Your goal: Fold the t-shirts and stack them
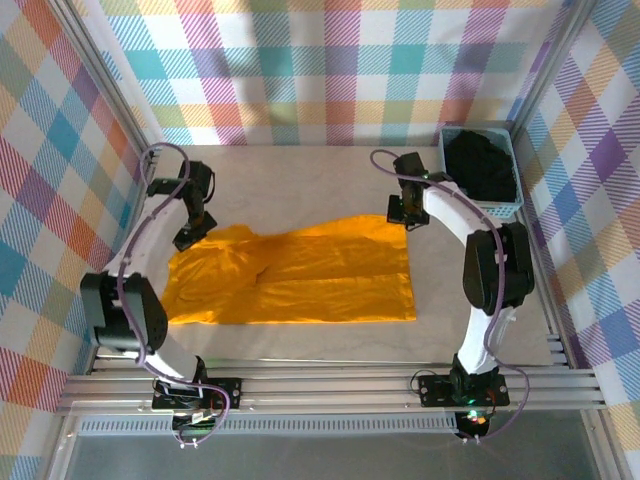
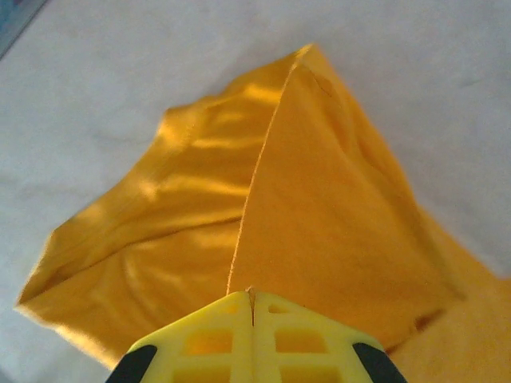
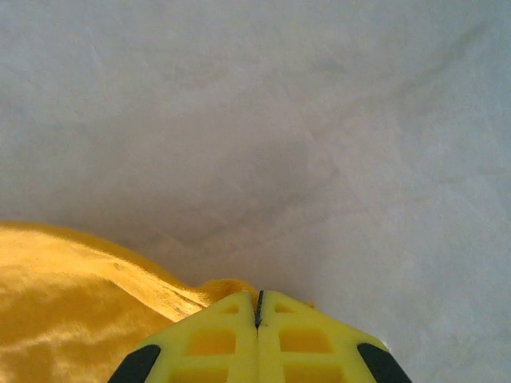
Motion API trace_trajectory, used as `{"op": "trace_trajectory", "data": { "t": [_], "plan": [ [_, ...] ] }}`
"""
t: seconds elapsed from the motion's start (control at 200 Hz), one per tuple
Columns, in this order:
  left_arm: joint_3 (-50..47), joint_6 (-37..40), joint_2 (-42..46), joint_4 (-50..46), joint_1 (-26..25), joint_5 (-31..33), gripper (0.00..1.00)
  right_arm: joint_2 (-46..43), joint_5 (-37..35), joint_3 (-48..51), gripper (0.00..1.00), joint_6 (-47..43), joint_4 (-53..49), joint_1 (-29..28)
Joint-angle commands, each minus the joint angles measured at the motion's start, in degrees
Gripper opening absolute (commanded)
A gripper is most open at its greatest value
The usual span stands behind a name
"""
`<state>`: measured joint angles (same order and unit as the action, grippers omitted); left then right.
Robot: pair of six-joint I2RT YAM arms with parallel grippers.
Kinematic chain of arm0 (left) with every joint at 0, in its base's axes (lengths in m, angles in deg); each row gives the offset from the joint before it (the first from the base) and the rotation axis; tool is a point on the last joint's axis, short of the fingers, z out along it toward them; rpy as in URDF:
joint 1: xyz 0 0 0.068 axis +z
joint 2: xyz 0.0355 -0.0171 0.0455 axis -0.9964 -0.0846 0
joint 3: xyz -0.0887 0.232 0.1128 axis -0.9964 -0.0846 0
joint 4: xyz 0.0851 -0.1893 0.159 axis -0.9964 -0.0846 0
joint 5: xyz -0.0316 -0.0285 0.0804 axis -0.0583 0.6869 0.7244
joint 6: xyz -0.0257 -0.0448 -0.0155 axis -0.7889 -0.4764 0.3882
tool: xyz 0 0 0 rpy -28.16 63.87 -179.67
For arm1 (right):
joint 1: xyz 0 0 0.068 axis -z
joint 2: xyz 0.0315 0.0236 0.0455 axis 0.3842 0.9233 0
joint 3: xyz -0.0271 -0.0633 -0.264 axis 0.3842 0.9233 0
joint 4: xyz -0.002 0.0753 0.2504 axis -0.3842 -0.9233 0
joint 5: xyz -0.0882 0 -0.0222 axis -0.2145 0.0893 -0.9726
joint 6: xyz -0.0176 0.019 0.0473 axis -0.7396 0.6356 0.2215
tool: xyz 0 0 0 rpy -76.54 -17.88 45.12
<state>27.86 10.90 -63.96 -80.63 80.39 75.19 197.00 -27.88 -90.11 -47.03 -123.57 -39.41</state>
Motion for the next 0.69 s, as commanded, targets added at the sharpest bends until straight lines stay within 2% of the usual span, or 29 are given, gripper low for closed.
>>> {"op": "trace_trajectory", "data": {
  "t": [0.0, 0.21, 0.69],
  "plan": [
    [-5.1, -3.0, 6.4, -3.2, 0.2, 4.4, 0.0, -3.5, -0.5, 4.0, 0.0, 2.6, -1.4, -0.2],
    [-11.7, -5.1, 12.6, -4.8, 0.9, 5.8, 0.0, -8.4, 0.9, 11.9, 0.0, 3.8, -1.4, -0.2],
    [-17.4, -7.3, 12.7, -6.5, 1.0, 0.7, 0.0, -8.5, 4.9, 15.8, 0.0, 4.5, -4.1, -1.4]
  ]
}}
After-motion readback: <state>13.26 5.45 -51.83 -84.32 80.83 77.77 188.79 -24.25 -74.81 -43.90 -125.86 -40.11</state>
